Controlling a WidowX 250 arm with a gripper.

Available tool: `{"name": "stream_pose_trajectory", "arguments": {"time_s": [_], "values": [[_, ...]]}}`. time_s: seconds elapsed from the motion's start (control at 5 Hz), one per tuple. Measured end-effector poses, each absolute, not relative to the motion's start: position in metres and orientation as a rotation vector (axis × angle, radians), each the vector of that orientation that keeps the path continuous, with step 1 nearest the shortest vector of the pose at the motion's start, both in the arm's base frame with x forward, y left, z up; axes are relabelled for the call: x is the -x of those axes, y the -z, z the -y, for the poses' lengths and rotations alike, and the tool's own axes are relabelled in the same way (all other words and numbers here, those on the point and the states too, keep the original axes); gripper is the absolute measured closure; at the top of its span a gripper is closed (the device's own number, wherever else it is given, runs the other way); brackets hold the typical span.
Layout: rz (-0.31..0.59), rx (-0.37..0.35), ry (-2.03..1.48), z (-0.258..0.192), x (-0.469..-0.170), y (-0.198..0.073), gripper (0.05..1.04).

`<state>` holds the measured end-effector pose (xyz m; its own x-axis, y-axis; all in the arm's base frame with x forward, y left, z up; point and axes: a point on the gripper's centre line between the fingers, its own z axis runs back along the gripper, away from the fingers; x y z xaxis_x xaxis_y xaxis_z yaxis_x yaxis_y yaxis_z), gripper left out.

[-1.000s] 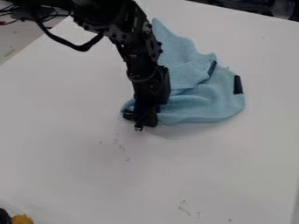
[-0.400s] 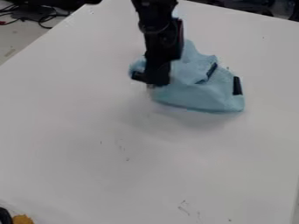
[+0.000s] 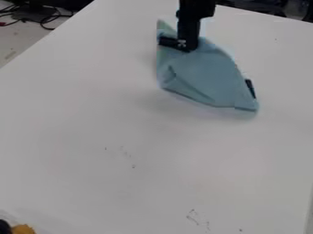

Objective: Fold the cloth from bottom to top

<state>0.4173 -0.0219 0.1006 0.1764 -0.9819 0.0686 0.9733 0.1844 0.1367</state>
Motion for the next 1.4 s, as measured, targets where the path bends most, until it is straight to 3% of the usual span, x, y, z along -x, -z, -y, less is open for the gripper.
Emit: {"name": "stream_pose_trajectory", "arguments": {"time_s": [0.4,0.8,1.0,1.2,1.4], "values": [[0.196,-0.059,1.305,0.022,-0.483,-0.092,1.012],[0.189,-0.038,1.223,0.013,-0.507,-0.050,0.995],[0.178,-0.014,1.214,0.014,-0.507,-0.043,0.836],[0.167,-0.007,1.183,0.013,-0.505,-0.033,0.571],[0.180,-0.014,1.166,0.013,-0.504,-0.043,0.274]]}}
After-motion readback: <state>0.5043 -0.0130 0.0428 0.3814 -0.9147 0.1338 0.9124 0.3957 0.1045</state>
